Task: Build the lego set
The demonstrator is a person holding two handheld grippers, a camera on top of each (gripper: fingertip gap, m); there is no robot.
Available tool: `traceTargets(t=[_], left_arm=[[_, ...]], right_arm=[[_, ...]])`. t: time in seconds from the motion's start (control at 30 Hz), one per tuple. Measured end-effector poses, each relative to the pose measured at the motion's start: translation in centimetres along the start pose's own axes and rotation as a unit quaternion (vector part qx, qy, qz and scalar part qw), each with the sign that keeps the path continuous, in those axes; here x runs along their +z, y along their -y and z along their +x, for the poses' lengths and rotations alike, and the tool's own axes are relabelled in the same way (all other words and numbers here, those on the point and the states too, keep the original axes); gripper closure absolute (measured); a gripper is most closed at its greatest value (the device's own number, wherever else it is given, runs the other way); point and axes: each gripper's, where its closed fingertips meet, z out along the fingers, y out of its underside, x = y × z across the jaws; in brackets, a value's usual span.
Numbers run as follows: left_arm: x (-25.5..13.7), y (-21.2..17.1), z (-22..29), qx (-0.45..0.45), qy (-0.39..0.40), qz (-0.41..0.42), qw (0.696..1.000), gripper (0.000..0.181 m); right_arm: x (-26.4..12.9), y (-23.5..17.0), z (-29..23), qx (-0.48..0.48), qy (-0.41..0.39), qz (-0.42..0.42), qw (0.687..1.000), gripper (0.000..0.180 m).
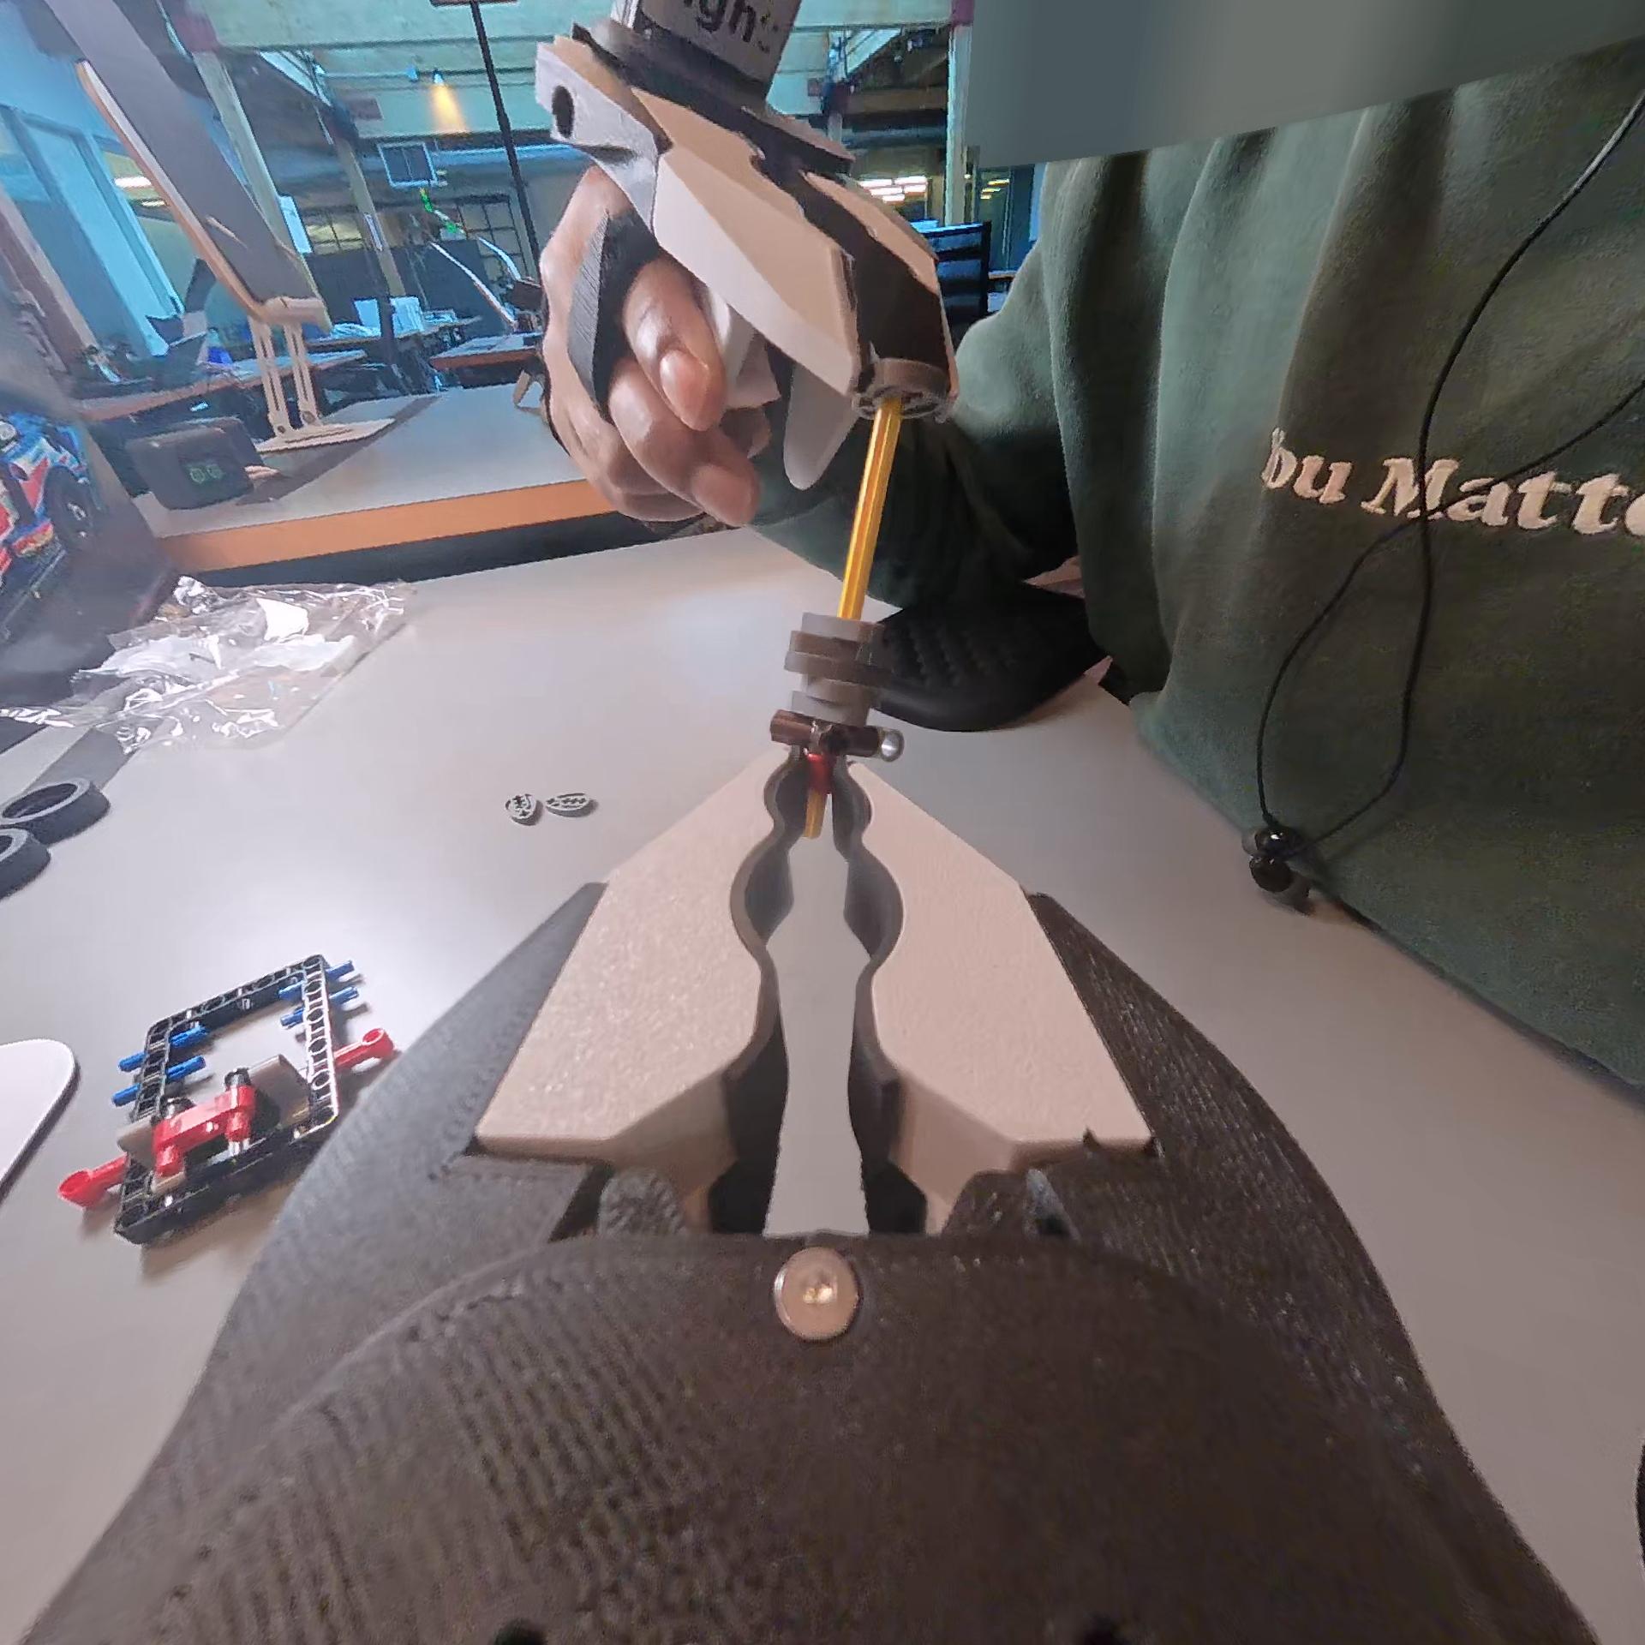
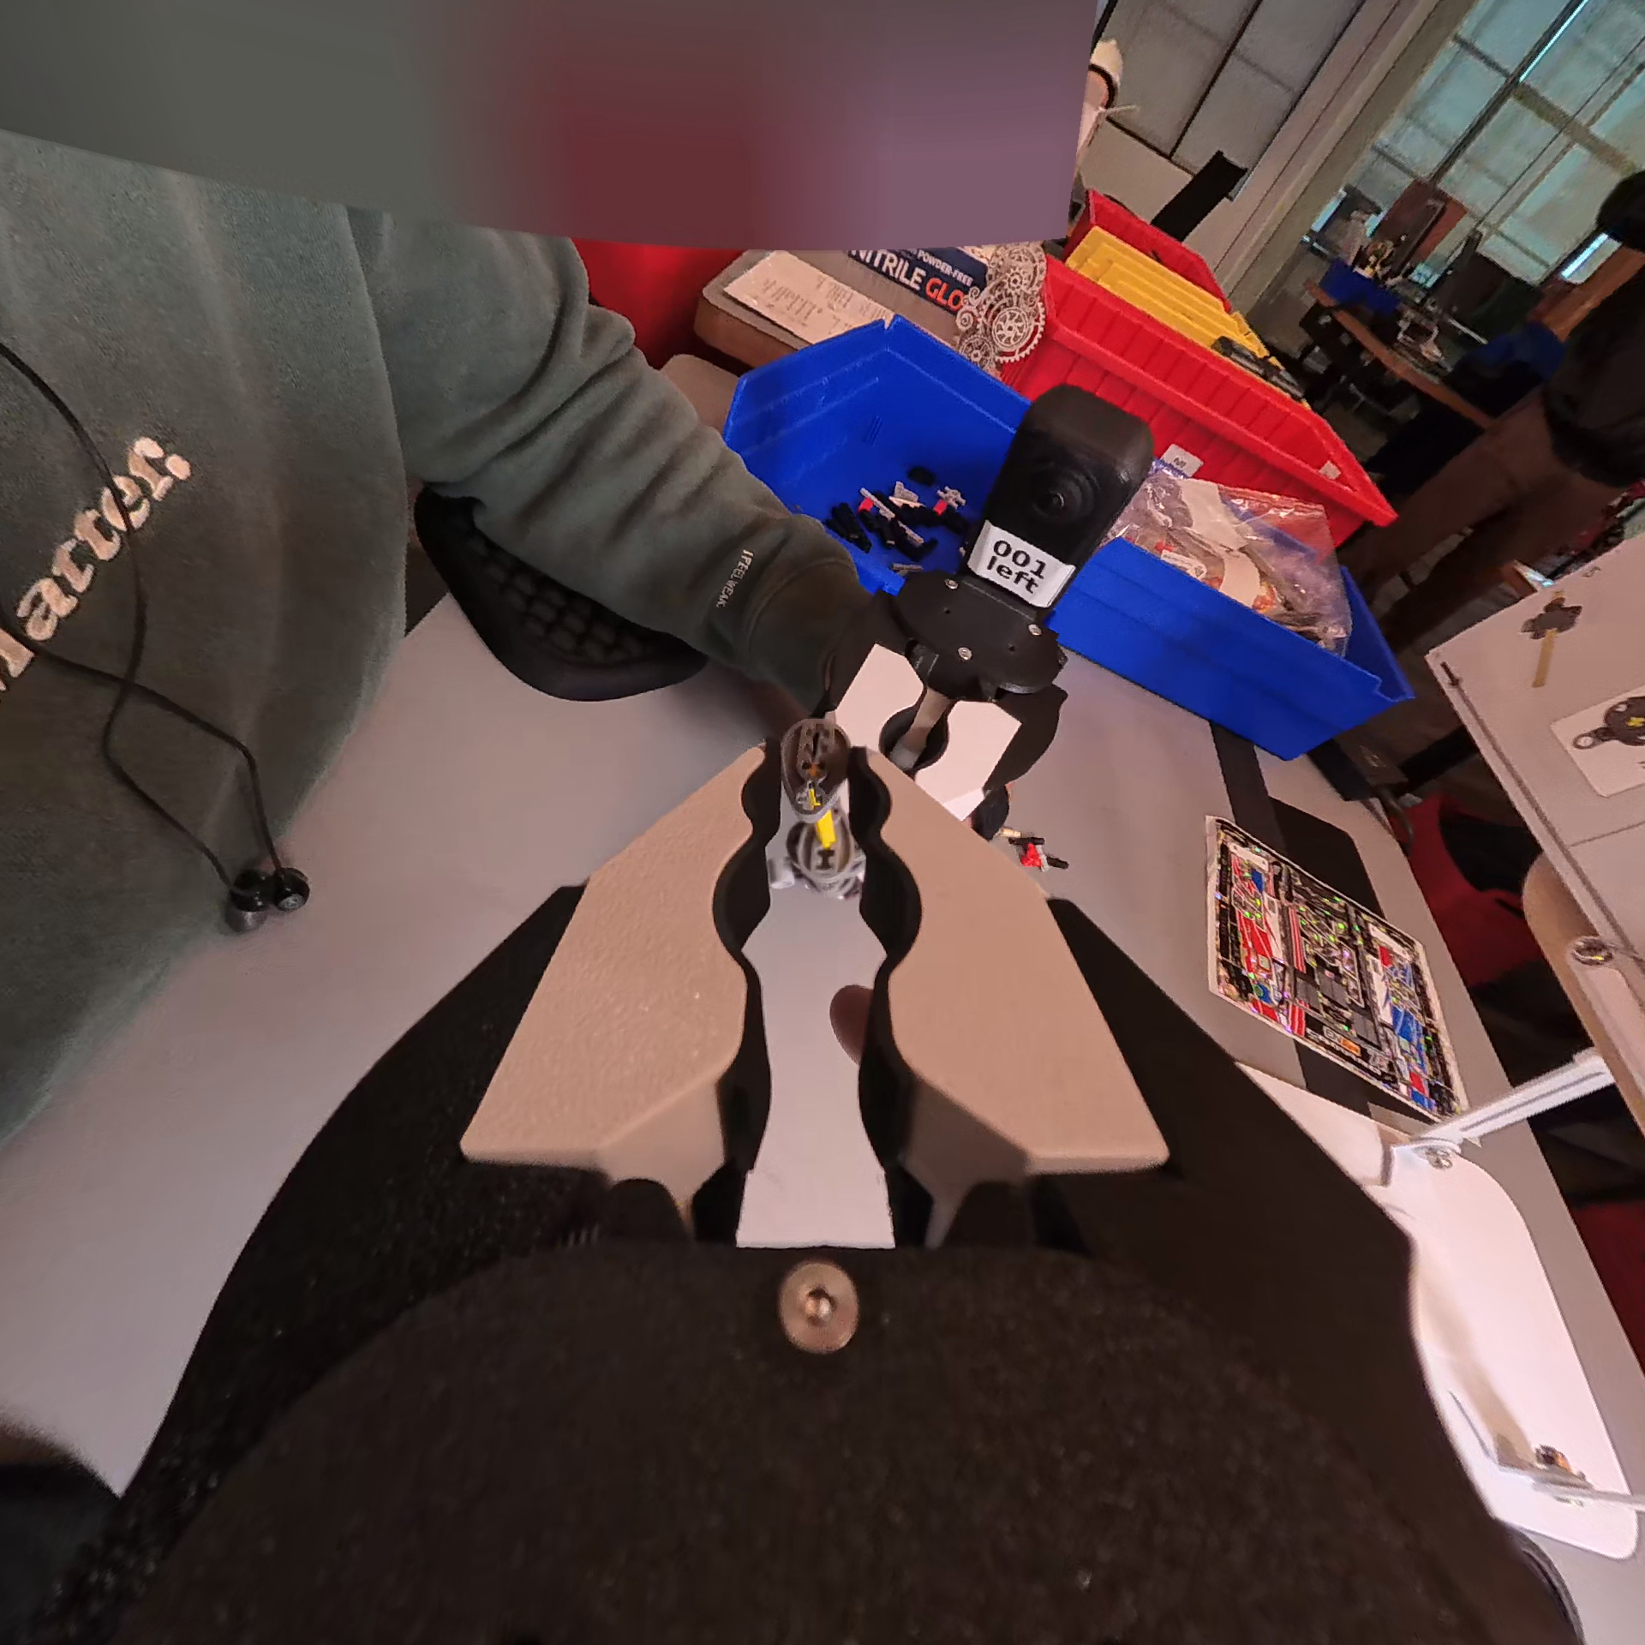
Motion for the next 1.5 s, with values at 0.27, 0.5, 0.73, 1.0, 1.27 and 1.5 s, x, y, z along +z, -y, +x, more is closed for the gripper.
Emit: traceTargets(t=[0.27,0.5,0.73,1.0,1.27,1.5], left_arm=[[0.3,-0.3,0.3,-0.001,-0.008,-0.009,1.000,0.178],[0.5,1.7,1.3,0.004,-0.032,0.026,0.999,0.177],[0.2,0.5,0.9,0.006,-0.024,-0.009,1.000,0.178],[0.5,-0.5,1.4,-0.002,-0.036,-0.037,0.999,0.178],[-0.2,-0.3,0.2,0.025,0.001,-0.039,0.999,0.177],[0.6,-0.7,0.4,0.029,0.004,-0.054,0.998,0.177]], right_arm=[[0.2,-0.2,-0.4,0.001,0.006,-0.006,1.000,0.166],[1.0,-1.5,-0.4,-0.012,0.005,-0.027,1.000,0.166],[2.1,-2.7,-0.5,0.003,0.015,-0.029,0.999,0.166],[2.5,-3.4,-1.5,-0.004,0.038,-0.031,0.999,0.166],[0.7,-1.6,-0.3,-0.010,-0.017,-0.016,1.000,0.157],[1.2,-3.8,-0.5,-0.002,-0.038,-0.060,0.997,0.177]])
